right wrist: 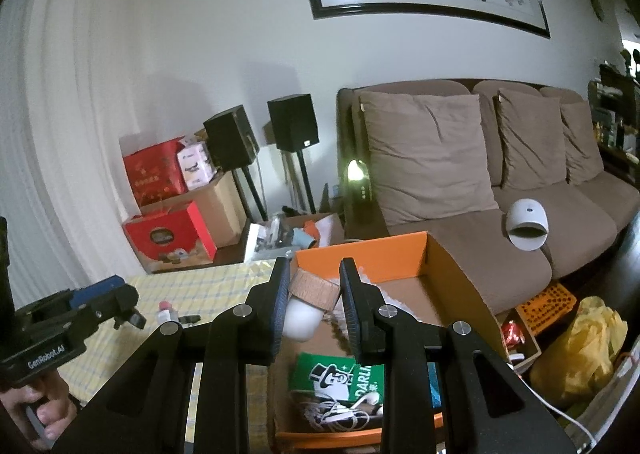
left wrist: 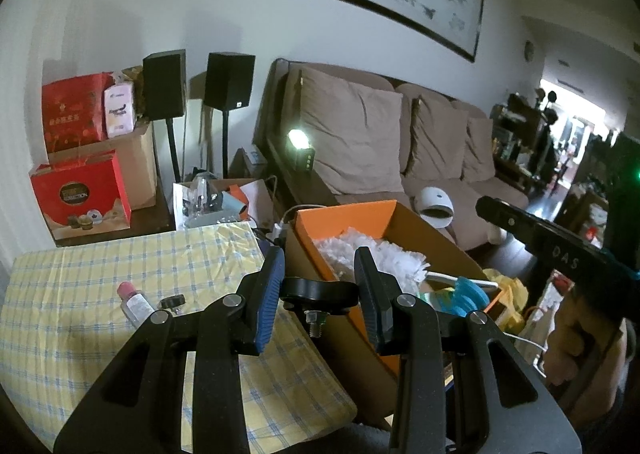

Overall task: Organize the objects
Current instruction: 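Open the right gripper to drop the cap while the left gripper releases the knob into the box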

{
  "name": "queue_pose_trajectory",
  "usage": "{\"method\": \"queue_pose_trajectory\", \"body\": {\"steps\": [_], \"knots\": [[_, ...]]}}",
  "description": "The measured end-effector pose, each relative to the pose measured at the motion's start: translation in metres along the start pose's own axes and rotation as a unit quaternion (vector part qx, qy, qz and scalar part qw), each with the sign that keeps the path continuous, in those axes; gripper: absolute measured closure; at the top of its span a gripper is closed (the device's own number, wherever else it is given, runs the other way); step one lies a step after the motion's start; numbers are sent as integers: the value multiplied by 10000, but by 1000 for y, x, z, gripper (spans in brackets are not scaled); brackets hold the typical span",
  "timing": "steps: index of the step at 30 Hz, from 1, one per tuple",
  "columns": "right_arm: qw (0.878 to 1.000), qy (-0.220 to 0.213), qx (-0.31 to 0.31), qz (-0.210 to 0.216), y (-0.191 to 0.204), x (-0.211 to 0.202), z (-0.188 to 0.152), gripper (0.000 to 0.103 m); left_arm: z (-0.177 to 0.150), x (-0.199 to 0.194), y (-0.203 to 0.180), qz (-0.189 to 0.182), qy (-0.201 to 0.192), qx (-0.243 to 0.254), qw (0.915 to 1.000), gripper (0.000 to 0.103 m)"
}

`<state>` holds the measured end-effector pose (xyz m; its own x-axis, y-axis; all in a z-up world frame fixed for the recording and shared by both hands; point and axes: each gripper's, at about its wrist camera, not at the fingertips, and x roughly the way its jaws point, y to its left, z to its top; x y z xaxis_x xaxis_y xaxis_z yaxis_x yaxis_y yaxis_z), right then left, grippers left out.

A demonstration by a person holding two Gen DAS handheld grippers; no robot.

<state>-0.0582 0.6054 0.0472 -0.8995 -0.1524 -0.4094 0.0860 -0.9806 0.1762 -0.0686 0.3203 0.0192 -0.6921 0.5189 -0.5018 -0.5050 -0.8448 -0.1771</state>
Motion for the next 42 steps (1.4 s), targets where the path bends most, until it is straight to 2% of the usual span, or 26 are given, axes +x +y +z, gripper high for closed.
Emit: {"method": "queue_pose_trajectory", "body": {"steps": [12, 14, 15, 29, 37, 42], "knots": [[9998, -130, 124, -113, -15, -9, 3, 79, -3, 4, -10, -112, 96, 103, 9998, 70], [9998, -113, 123, -108, -17, -9, 3, 94, -3, 4, -12, -125, 103, 111, 9998, 70], [9999, -70, 110, -89, -17, -8, 3, 95, -2, 4, -12, -114, 106, 112, 9998, 69], [9989, 5, 341, -308, -41, -9, 2, 95, 1, 9, -26, -366, 120, 198, 9991, 70], [9981, 61, 414, -460, -51, -8, 3, 95, -6, 46, -64, -811, 541, 503, 9940, 69], [9980, 114, 347, -515, -46, -4, 3, 95, -18, 88, -84, -695, 677, 566, 9937, 70]]}}
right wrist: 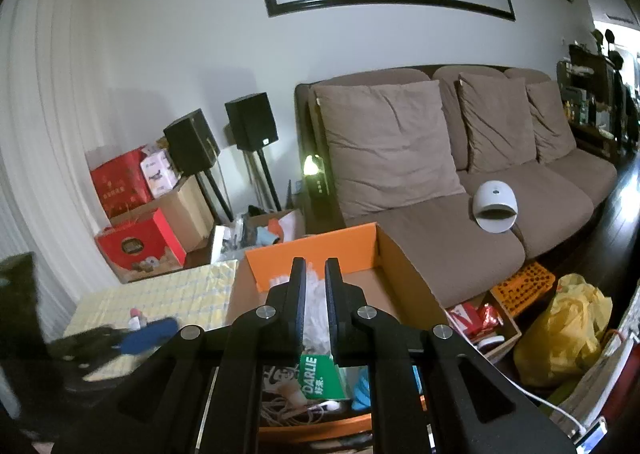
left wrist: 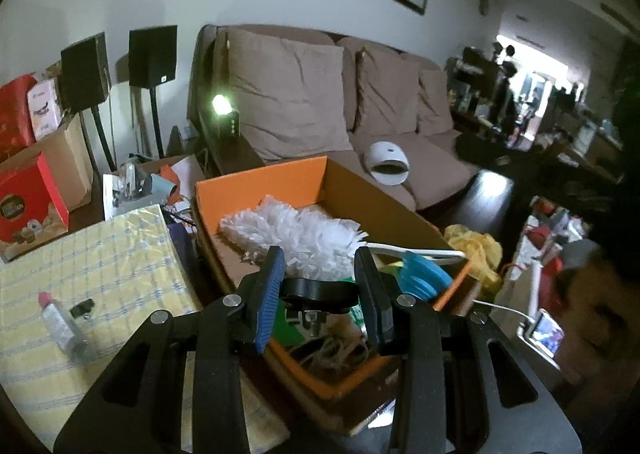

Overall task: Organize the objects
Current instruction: 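Open the right gripper to drop the cap while the left gripper releases the knob into the box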

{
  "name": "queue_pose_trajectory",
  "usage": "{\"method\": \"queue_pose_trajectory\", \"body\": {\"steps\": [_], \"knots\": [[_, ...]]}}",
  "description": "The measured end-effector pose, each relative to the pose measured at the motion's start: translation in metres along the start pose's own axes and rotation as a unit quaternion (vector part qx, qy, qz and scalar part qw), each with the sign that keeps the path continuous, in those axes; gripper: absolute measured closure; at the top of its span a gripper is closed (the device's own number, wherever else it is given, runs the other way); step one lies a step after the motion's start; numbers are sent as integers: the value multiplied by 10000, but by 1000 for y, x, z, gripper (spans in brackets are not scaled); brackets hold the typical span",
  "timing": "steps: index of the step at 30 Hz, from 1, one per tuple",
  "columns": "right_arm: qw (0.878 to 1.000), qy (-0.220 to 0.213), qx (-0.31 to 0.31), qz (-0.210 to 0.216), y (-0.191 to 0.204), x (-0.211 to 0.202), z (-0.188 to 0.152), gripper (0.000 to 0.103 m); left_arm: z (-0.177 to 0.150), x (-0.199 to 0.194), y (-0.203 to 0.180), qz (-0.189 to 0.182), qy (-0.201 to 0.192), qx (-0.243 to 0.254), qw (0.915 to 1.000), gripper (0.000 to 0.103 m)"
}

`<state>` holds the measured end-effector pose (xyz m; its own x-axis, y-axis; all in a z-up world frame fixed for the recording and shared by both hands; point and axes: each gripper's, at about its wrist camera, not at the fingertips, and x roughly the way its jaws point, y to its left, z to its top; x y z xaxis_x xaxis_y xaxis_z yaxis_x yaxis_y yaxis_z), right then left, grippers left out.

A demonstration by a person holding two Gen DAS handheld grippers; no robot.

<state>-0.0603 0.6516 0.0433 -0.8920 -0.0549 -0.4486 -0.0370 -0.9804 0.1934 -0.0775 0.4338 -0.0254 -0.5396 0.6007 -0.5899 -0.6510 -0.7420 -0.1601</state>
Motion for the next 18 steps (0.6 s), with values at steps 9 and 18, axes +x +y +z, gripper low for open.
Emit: {"method": "queue_pose_trajectory", "body": {"steps": [9, 18], "knots": [[9994, 60, -200, -260, 6, 8, -5, 95, 1, 19, -5, -438, -92, -204, 9988, 22], [9994, 92, -209, -255, 4, 9, -5, 95, 9, -5, 35, -28, -75, -660, 9978, 15]]}}
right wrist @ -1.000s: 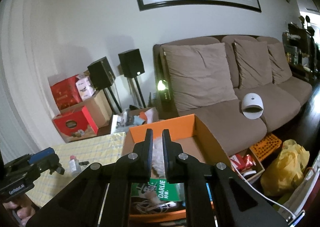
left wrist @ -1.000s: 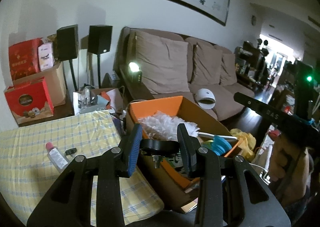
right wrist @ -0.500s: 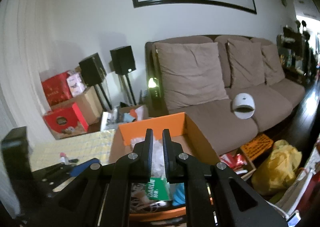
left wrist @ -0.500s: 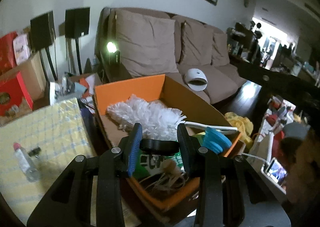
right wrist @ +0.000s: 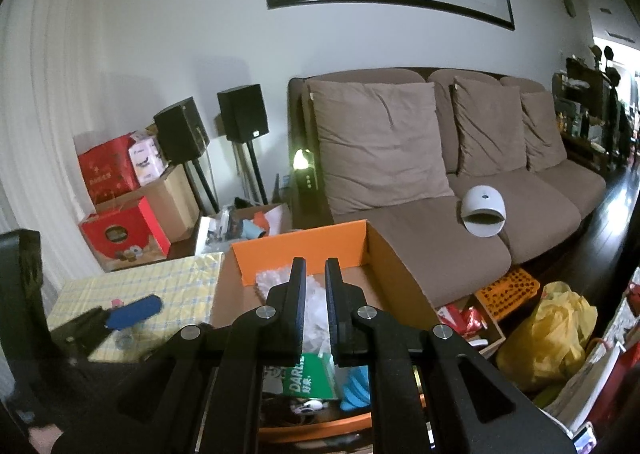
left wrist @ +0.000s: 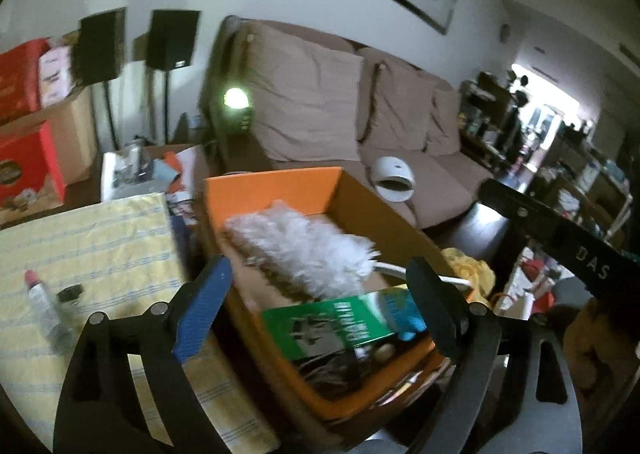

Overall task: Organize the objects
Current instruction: 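Open the right gripper to drop the cap while the left gripper releases the knob into the box, then move both grippers from the box back to the checked table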

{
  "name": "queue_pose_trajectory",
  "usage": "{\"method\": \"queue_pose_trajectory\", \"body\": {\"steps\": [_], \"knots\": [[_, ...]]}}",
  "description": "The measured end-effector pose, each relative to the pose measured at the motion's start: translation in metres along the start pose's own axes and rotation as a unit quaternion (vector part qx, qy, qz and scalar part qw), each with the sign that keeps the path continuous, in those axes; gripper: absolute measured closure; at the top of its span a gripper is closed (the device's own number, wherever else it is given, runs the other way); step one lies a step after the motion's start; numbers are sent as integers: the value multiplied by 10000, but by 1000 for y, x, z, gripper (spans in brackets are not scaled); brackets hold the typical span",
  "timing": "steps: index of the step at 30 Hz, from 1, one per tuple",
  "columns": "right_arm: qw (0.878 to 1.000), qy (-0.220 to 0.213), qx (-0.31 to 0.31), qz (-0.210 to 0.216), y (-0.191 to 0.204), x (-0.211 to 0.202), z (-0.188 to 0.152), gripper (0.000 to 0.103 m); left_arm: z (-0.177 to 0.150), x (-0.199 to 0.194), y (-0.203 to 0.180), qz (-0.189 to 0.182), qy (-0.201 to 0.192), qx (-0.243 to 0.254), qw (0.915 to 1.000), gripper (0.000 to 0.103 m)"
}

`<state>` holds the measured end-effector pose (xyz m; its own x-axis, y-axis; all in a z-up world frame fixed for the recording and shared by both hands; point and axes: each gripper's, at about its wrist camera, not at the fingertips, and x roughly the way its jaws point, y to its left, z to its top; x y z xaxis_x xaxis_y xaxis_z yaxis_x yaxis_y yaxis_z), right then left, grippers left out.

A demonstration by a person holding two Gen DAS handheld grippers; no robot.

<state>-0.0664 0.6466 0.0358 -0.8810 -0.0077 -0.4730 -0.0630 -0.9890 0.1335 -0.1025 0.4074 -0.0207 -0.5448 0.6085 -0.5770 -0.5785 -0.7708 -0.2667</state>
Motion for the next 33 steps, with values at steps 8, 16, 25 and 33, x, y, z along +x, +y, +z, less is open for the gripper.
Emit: {"method": "queue_pose_trajectory", "body": {"steps": [8, 16, 25, 33], "knots": [[9999, -3, -118, 105, 12, 0, -1, 87, 17, -40, 90, 877, -322, -651, 9935, 15], [9989, 4, 53, 472, 15, 6, -3, 72, 1, -103, 188, 2051, -1072, -1320, 9639, 1], [9967, 161, -154, 776, 59, 17, -12, 53, -64, -58, 269, 2083, -344, -2274, 9506, 1], [9843, 733, -823, 1382, 129, 52, -46, 52, -77, 15, 256, 2249, 396, -1838, 9561, 10]]}}
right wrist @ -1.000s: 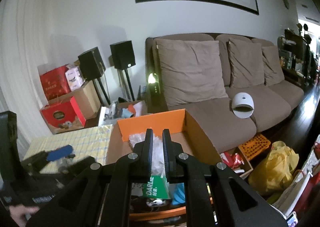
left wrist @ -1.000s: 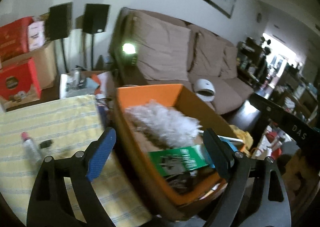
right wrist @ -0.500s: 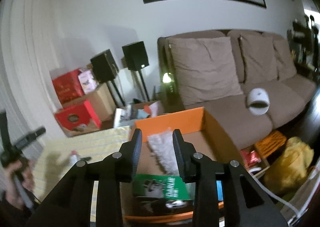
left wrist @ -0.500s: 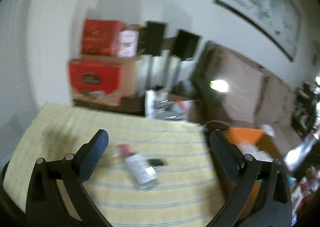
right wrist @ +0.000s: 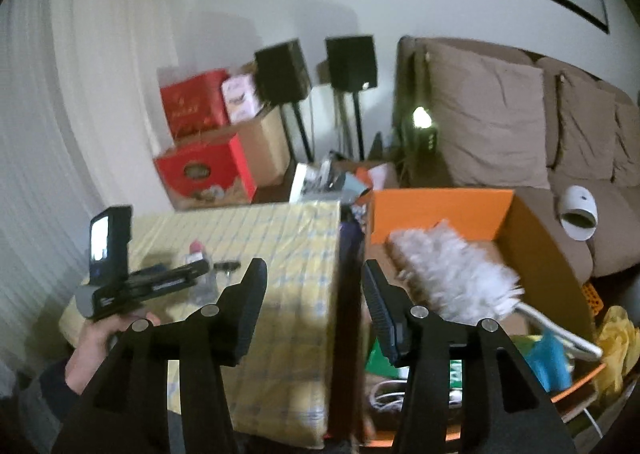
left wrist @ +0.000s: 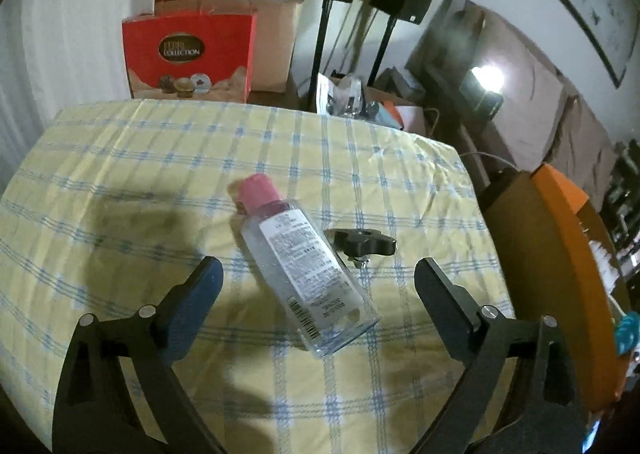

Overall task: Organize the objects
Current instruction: 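Move both grippers from the box back to the checked table, then grasp the pink-capped bottle with the left gripper while the right gripper grasps another black knob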

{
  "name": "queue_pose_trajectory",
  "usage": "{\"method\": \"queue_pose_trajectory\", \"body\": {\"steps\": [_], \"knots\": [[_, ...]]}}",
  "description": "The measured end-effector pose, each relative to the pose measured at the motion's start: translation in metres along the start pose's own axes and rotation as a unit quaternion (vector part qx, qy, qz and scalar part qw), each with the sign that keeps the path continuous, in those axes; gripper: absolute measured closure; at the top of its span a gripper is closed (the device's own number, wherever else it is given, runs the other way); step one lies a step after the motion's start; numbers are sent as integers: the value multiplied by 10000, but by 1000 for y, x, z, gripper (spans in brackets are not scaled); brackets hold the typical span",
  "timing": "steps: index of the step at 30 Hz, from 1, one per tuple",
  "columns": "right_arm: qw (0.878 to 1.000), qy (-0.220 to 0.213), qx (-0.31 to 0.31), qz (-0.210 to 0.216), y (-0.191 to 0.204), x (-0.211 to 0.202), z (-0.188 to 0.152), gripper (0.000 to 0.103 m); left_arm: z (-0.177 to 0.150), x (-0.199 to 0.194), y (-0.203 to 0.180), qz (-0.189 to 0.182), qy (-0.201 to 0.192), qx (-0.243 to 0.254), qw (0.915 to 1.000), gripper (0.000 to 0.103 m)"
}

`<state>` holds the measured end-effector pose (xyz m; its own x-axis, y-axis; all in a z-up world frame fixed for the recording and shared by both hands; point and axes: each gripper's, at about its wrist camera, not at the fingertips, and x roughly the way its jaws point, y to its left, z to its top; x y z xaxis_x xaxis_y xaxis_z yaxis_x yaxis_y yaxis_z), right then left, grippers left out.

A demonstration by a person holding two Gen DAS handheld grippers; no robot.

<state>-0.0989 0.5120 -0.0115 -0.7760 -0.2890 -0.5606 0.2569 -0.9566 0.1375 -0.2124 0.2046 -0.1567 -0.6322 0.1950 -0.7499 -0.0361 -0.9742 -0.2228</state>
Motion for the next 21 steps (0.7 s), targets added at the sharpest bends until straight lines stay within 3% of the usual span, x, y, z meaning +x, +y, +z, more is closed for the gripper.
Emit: {"method": "queue_pose_trajectory", "body": {"steps": [2, 6, 12, 17, 21], "knots": [[9999, 134, -12, 9, 3, 11, -5, 52, -3, 4, -5, 28, 15, 102, 9999, 12], [9993, 347, 121, -63, 2, 27, -10, 51, -8, 16, -12, 65, 118, 294, 9995, 41], [9982, 567, 189, 11, 19, 53, -13, 43, -9, 12, 16, -404, 339, 218, 9984, 57], [9934, 1033, 162, 461, 58, 115, -17, 41, -14, -1, 41, -355, 376, 293, 9982, 58], [9894, 1354, -132, 518, 94, 169, -13, 41, -12, -5, 56, -312, 395, 274, 9984, 58]]}}
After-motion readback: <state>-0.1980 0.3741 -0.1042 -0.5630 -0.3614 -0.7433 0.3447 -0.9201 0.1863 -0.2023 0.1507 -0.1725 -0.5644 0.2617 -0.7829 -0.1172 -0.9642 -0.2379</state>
